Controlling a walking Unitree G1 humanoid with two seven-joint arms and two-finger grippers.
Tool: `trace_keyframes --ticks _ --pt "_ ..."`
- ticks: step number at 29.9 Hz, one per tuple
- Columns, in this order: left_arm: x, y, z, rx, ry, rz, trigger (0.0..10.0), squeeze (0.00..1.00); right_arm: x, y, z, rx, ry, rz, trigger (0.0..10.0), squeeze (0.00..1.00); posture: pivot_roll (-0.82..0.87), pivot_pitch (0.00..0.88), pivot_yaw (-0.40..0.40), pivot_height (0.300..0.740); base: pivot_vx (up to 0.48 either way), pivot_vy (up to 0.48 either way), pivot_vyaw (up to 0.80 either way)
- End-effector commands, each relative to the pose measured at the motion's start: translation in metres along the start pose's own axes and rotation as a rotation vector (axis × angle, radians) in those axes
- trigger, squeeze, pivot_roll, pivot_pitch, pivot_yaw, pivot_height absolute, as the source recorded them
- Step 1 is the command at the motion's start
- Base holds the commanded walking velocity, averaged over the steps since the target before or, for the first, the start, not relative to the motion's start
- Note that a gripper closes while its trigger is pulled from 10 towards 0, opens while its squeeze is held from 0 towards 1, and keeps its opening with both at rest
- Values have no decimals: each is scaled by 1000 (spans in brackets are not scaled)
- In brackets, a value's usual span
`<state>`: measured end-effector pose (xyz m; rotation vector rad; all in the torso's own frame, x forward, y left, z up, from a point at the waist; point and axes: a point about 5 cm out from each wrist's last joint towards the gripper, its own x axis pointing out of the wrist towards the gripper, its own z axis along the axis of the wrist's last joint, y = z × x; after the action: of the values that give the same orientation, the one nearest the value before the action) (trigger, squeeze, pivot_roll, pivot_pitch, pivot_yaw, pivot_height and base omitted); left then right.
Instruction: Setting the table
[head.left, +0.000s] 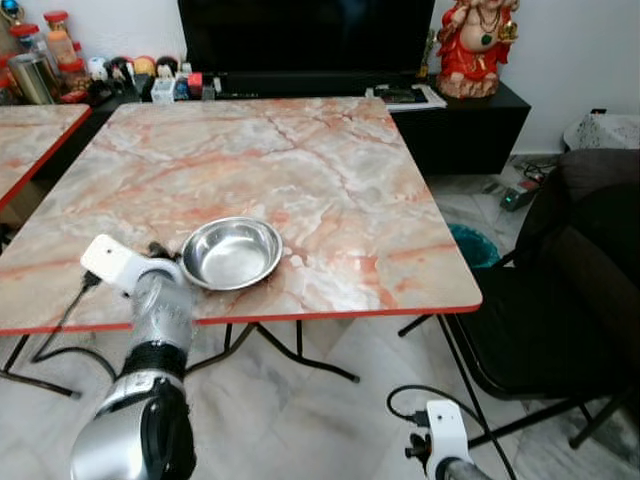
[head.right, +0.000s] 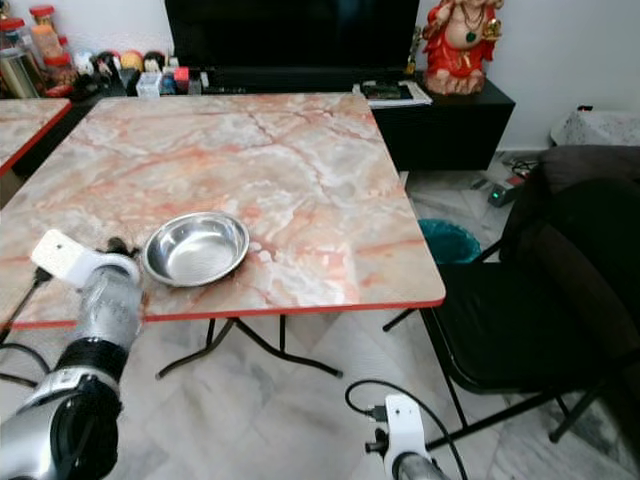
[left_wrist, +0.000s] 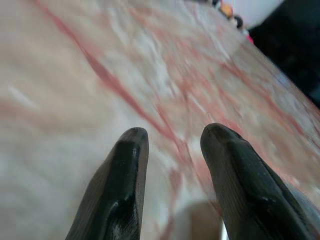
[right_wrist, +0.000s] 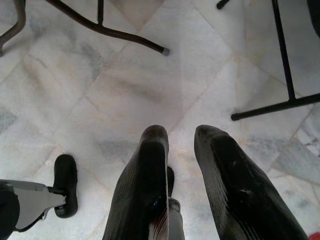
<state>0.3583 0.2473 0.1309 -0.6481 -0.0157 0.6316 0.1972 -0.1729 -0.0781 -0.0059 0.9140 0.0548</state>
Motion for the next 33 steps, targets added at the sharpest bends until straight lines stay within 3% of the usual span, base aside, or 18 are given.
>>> trace_keyframes --ticks 1,3,4,9,10,11,15,18,19,20,21,22,25,29,31,33 --pt "0 8 12 138 -88 -8 10000 0 0 1 2 -9 -3 4 10000 0 16 0 -18 740 0 0 0" --pt "-1 32 27 374 -224 -6 10000 0 0 2 1 -12 -3 6 10000 0 16 0 -15 740 0 0 0" --pt "-1 32 27 374 -224 -6 10000 0 0 2 1 -12 -3 6 10000 0 16 0 -15 740 0 0 0" --pt "-8 56 48 599 -356 17 10000 0 0 2 2 -16 -5 7 10000 0 26 0 -19 740 0 0 0" --pt "-9 62 50 643 -363 37 10000 0 1 2 2 -16 -5 7 10000 0 27 0 -22 740 0 0 0" --pt "-9 78 54 693 -359 92 10000 0 1 2 2 -17 -6 8 10000 0 29 0 -23 740 0 0 0" --pt "-11 104 53 727 -322 177 10000 0 1 2 3 -13 -6 8 10000 0 30 0 -21 740 0 0 0" --pt "-15 130 43 826 -252 224 10000 0 1 2 2 -11 -4 7 10000 0 35 0 -25 740 0 0 0" --pt "-17 147 33 939 -177 253 10000 0 0 2 0 -10 -1 6 10000 0 35 0 -25 740 0 0 0" --pt "-20 156 27 974 -132 270 10000 0 0 2 0 -9 0 5 10000 0 37 0 -25 740 0 0 0" --pt "-20 156 27 974 -132 270 10000 0 0 2 0 -9 0 5 10000 0 37 0 -25 740 0 0 0" --pt "-25 174 17 1051 -44 313 10000 0 0 2 0 -7 0 4 10000 0 37 0 -25 740 0 0 0" --pt "-34 193 3 1083 58 362 10000 0 0 2 0 1 0 0 10000 0 31 0 -21 740 0 0 0" --pt "-46 209 -28 1148 282 316 10000 0 0 2 -1 0 2 1 10000 0 33 0 -21 740 0 0 0" --pt "-53 210 -48 1170 406 230 10000 0 0 2 0 2 2 0 10000 0 31 0 -21 740 0 0 0" --pt "-60 201 -70 1154 486 96 10000 0 0 2 0 3 3 0 10000 0 30 0 -21 740 0 0 0"
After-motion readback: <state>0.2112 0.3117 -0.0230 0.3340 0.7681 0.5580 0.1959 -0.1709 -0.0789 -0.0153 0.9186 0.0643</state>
